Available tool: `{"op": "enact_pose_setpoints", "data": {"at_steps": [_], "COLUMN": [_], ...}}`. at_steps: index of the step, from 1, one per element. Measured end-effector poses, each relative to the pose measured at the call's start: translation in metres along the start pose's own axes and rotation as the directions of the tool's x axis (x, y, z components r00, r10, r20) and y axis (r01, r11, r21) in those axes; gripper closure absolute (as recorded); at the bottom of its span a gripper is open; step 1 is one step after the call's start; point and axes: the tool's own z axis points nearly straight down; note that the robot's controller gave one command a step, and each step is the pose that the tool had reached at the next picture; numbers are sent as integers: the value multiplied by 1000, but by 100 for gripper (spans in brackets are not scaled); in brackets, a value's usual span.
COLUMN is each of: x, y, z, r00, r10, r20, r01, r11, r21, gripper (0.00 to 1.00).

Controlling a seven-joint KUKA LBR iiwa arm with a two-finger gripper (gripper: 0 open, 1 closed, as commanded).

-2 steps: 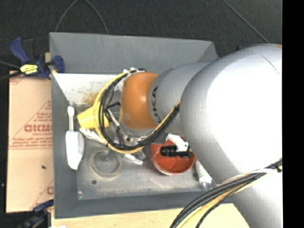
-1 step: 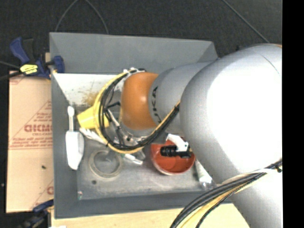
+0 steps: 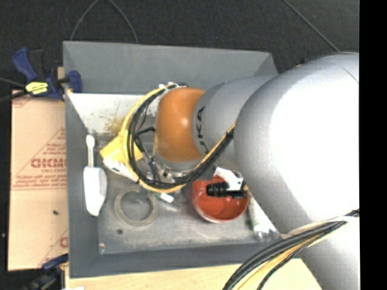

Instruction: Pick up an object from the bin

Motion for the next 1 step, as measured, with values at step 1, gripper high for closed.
{"op": "enact_pose_setpoints", "data": {"at_steps": [1], "x": [0], "y": [-1], "z": [-26], "r00": [1000], "r10": [-1], "r20": [-1], "r01": [1], "r11": [1000], "r21": [2], "gripper": [100]}}
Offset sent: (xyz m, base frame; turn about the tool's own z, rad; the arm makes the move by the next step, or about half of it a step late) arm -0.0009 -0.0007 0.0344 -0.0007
